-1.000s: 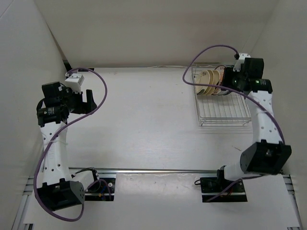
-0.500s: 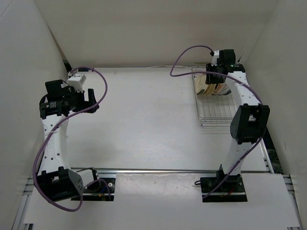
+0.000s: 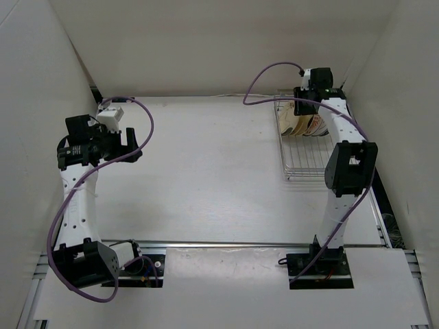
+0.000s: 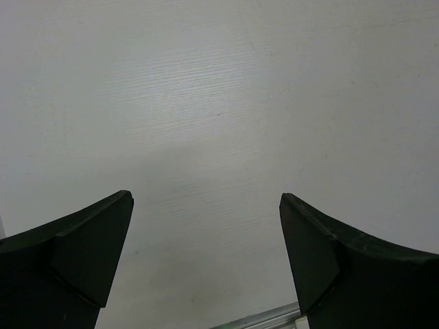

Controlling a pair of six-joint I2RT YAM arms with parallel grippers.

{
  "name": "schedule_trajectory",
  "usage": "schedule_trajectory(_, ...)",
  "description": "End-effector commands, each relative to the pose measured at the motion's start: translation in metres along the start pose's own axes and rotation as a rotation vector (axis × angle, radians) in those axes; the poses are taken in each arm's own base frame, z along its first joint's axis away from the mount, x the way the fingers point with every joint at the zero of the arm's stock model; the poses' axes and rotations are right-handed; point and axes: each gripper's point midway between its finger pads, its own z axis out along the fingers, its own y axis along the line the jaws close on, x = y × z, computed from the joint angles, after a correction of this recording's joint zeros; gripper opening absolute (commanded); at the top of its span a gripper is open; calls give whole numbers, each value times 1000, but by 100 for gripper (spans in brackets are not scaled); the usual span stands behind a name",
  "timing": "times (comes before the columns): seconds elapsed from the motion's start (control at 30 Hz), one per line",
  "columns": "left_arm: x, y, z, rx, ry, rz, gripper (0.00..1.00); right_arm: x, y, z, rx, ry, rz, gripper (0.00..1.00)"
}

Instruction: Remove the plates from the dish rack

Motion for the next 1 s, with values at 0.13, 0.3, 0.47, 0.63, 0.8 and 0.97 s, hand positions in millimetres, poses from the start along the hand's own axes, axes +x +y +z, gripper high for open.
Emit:
schedule_trajectory(0.13,2,-8,0,35,-12,-7,99,-26,-7,8,17,-72,-3,42)
schedule_trajectory(0.3,2,-8,0,35,-12,-7,99,-27,-10,17,26,-73,-3,33)
schedule_trajectory(0.47,3,-8,3,46,-6,-11,99,-29,-10,19,26,-75,7,30)
schedule_trajectory(0.63,3,-9,3,46,-6,-20,99,-23,-5,28,18,-56,-19,28)
schedule_trajectory(0.8,4,-11,2,55,-8,-20,99,-11,8,33,-8,-27,-40,23)
schedule_trajectory(0.97,3,-12,0,53,-16,-16,99,-19,19,22,6,-48,-72,0)
